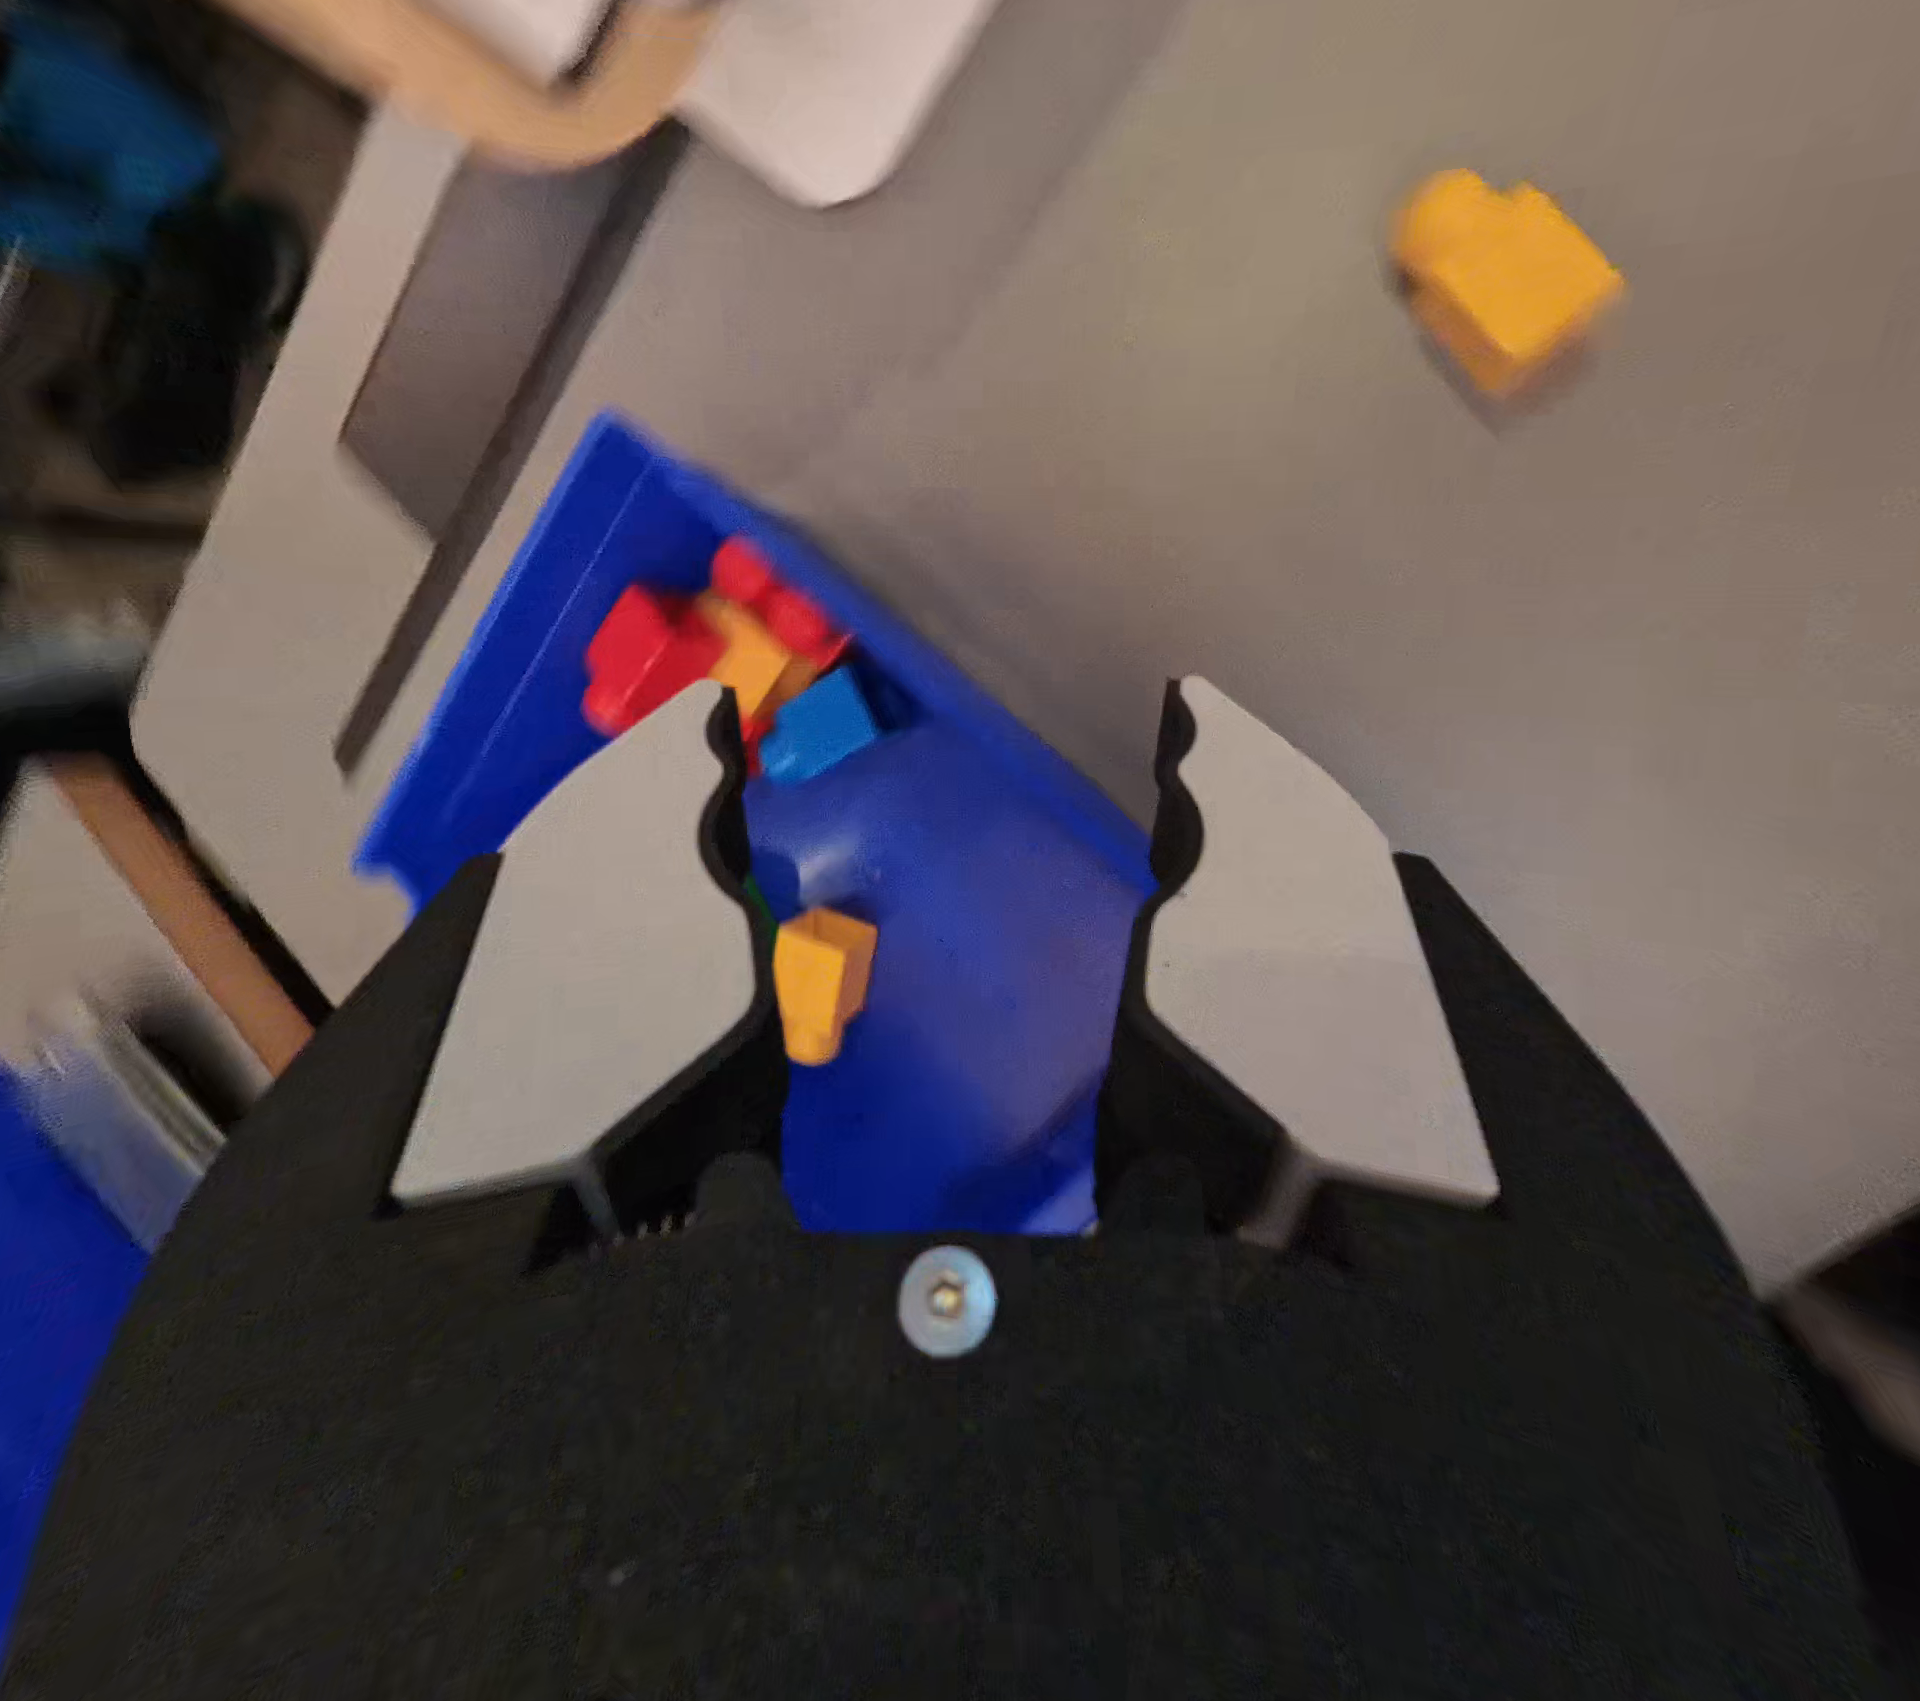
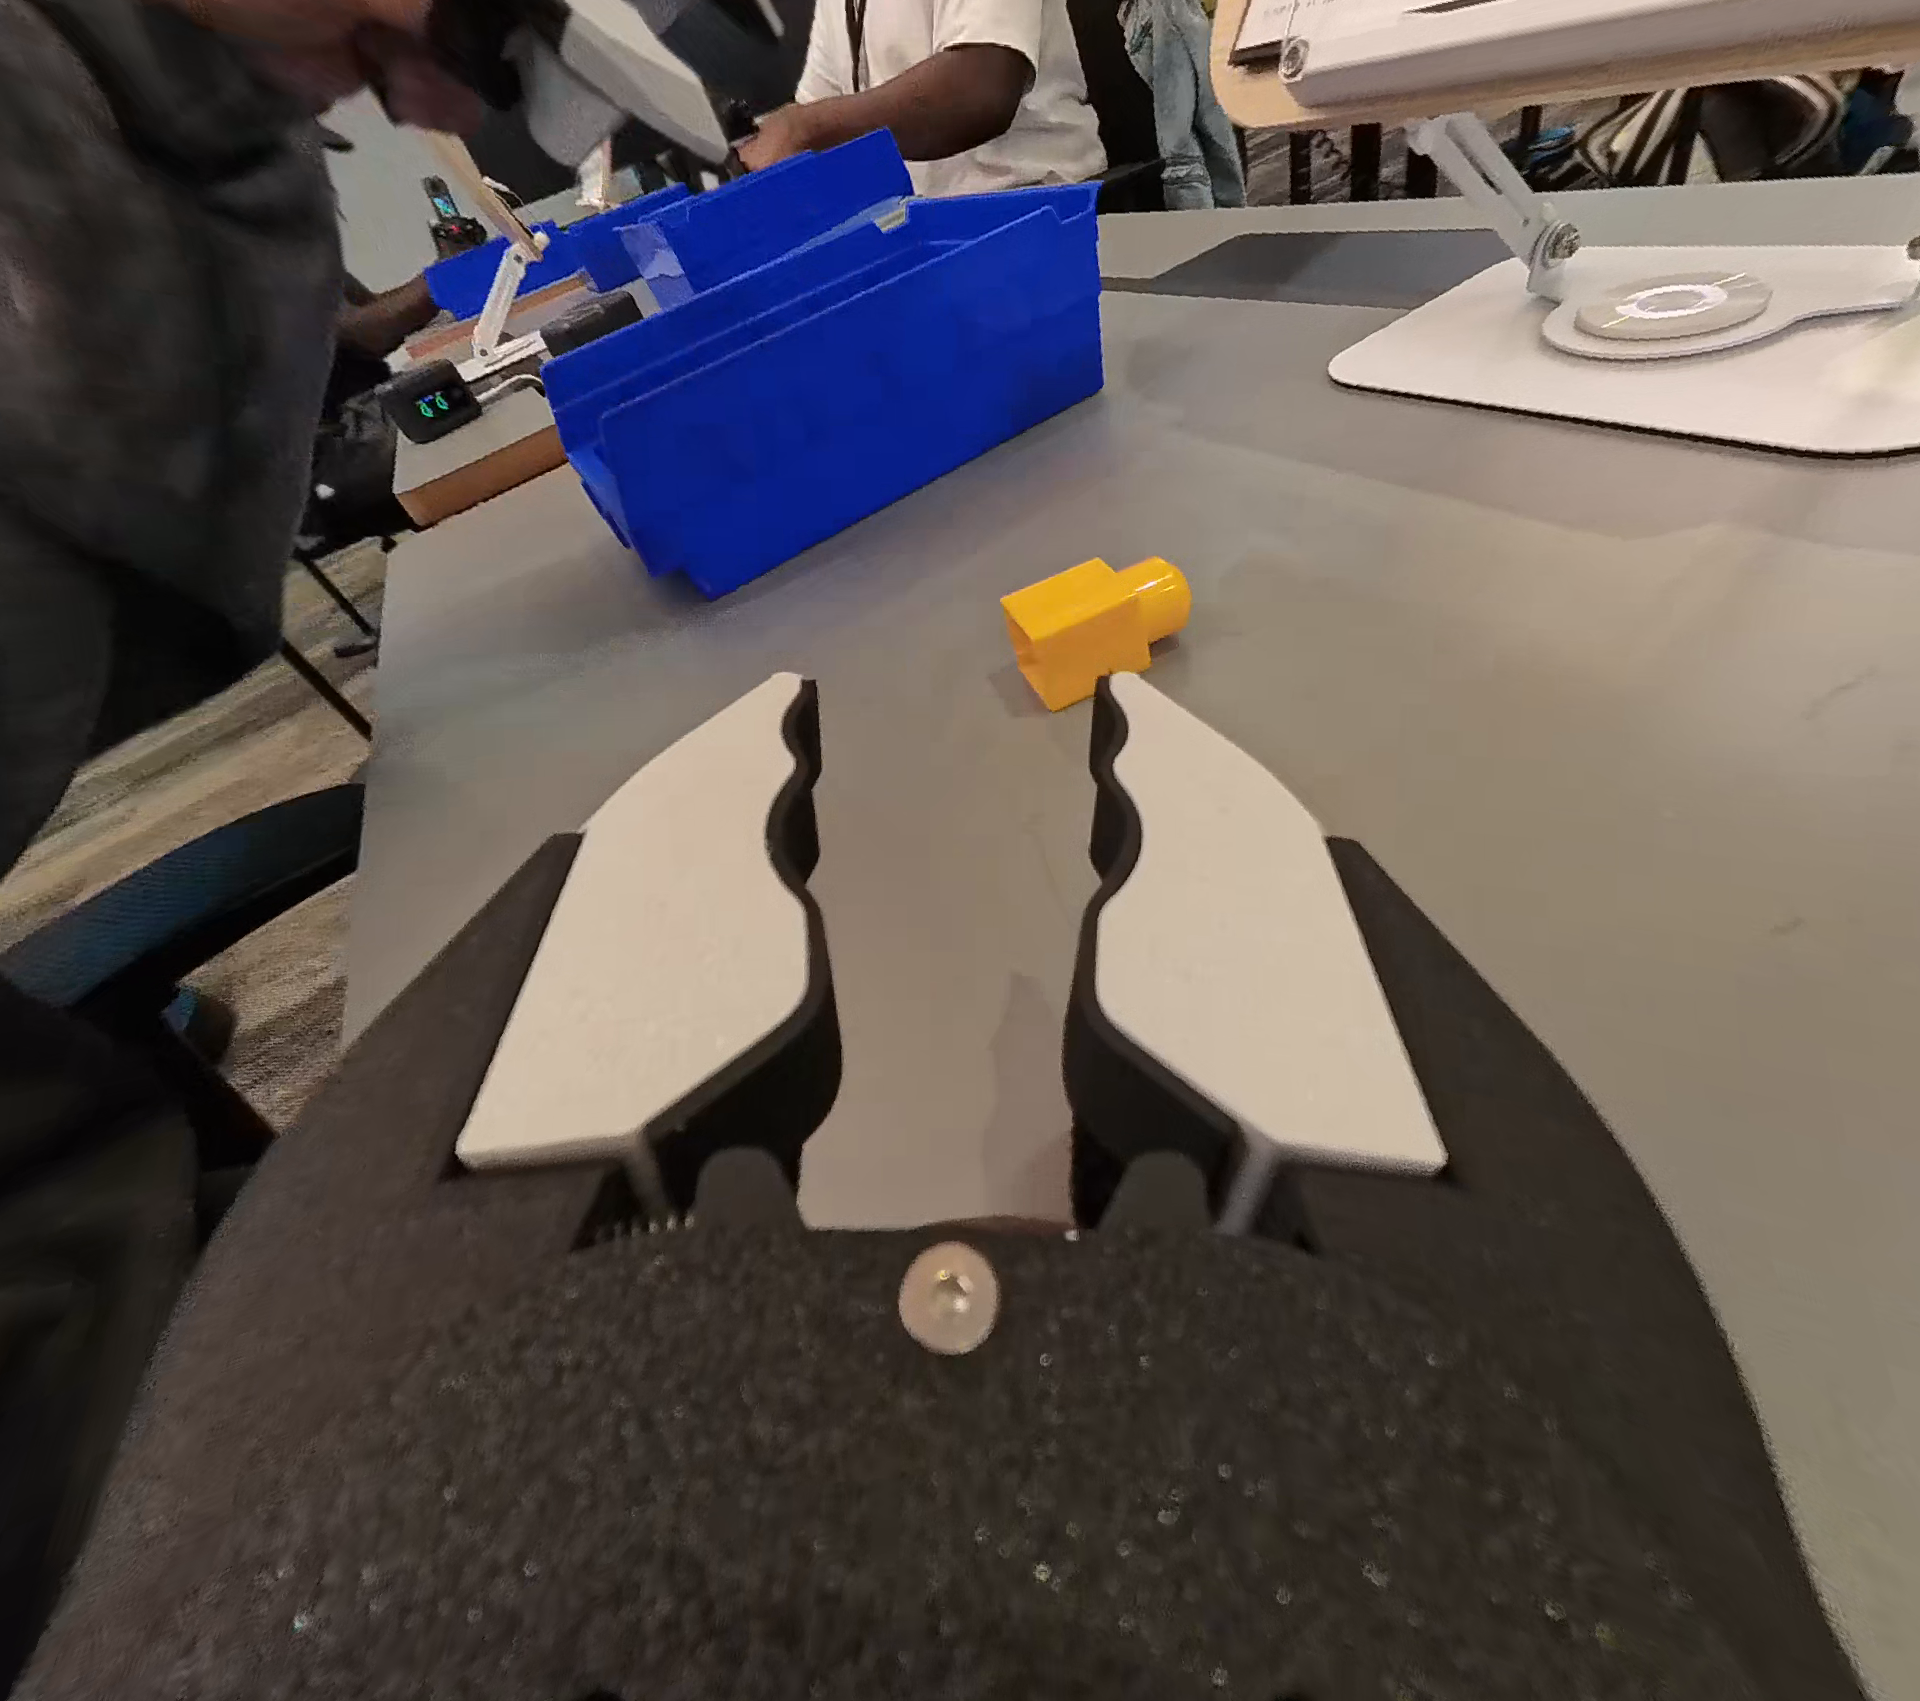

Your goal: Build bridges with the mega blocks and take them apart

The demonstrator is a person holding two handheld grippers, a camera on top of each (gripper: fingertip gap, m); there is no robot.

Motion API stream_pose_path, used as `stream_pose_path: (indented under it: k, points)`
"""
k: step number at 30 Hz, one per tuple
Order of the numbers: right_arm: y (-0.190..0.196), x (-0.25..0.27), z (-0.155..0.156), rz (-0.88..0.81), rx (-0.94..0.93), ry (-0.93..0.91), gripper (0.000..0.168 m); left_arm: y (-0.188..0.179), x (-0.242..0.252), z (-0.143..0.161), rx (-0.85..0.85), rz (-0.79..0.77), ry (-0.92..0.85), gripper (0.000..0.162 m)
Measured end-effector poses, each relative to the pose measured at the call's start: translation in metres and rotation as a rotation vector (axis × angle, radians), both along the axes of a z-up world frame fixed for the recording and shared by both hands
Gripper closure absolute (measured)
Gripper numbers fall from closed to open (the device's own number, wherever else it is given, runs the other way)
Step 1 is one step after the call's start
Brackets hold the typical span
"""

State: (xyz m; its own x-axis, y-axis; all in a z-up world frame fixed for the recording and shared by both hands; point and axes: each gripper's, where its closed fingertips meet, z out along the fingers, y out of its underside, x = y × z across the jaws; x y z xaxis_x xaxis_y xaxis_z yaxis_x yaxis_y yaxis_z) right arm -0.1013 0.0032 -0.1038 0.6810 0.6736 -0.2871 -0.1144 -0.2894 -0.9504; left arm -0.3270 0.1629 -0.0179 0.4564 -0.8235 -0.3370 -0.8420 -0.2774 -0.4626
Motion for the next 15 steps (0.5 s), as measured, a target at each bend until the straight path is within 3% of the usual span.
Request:
stream_pose_path:
  k: [2, 7, 11, 15]
  points:
    - [0.001, -0.001, 0.000, 0.010, -0.012, 0.020, 0.118, 0.018, -0.045, -0.006, 0.010, 0.260, -0.094, 0.086]
    - [0.000, -0.009, -0.001, 0.036, -0.010, 0.003, 0.119, 0.030, -0.119, -0.075, -0.162, 0.695, -0.244, 0.075]
    - [-0.002, -0.015, -0.004, 0.049, 0.010, -0.061, 0.120, 0.036, -0.132, -0.113, -0.315, 0.860, -0.398, 0.075]
    - [-0.004, -0.018, -0.005, 0.055, 0.023, -0.087, 0.121, 0.036, -0.142, -0.128, -0.340, 0.937, -0.376, 0.077]
